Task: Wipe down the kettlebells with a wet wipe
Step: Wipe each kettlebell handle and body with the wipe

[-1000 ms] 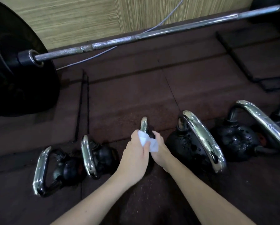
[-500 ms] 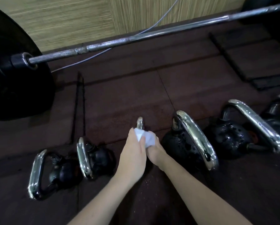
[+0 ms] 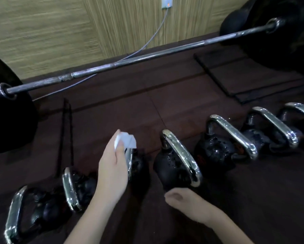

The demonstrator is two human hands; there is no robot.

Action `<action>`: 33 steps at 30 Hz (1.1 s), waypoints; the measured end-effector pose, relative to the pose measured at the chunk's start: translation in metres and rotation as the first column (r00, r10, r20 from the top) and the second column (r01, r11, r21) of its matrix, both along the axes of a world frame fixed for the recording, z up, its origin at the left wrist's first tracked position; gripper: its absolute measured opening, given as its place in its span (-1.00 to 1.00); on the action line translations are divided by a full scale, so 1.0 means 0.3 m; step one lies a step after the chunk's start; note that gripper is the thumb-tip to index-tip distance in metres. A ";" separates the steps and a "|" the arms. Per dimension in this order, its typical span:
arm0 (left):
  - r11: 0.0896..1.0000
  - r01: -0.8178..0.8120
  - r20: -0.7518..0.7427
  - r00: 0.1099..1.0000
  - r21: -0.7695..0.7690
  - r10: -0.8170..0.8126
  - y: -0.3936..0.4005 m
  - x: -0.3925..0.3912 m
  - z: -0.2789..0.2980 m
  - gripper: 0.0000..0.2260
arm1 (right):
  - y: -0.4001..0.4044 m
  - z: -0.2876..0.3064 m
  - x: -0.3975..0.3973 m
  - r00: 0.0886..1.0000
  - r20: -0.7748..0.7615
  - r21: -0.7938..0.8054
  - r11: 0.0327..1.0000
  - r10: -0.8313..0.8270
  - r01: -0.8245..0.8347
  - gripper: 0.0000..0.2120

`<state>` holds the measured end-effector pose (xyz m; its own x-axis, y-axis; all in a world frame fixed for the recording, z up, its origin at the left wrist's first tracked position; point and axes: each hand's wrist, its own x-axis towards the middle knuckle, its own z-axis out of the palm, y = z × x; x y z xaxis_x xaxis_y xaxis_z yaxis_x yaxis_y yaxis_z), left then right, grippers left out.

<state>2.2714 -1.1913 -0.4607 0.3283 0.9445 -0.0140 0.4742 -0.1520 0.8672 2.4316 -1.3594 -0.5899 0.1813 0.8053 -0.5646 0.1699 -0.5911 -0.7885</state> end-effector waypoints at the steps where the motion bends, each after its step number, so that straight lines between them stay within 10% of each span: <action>1: 0.997 0.066 0.023 0.997 0.028 -0.067 0.003 0.039 0.031 -0.62 | -0.050 -0.016 0.050 0.996 0.037 0.025 0.997 -0.075 0.074 -0.87; 6: 0.826 0.543 -0.123 0.840 0.150 -0.529 -0.012 0.246 0.042 -0.70 | -0.100 -0.002 0.252 0.849 0.065 0.200 0.840 -0.525 0.504 -0.91; 10: 0.653 0.736 -0.429 0.655 0.177 -0.622 -0.069 0.291 -0.037 -0.40 | 0.002 -0.005 0.323 0.902 -0.161 0.181 0.886 -0.402 0.427 -0.40; 14: 0.505 0.773 -0.491 0.634 0.383 -0.598 -0.014 0.325 -0.042 -0.66 | 0.044 -0.024 0.311 0.957 -0.109 0.227 0.930 -0.269 0.288 -0.59; 20: 0.719 0.651 -0.361 0.748 0.243 -0.557 0.068 0.366 -0.047 -0.70 | 0.042 -0.026 0.311 0.938 -0.134 0.201 0.918 -0.319 0.341 -0.58; 29: -0.092 0.861 -0.767 0.391 0.500 -0.509 -0.100 0.300 -0.090 -0.72 | 0.040 -0.052 0.324 0.949 -0.080 0.236 0.919 -0.305 0.315 -0.33; 33: 0.240 0.870 -0.601 0.474 0.430 -0.643 0.082 0.346 -0.061 -0.62 | 0.045 -0.076 0.323 0.933 -0.088 0.244 0.900 -0.350 0.361 -0.46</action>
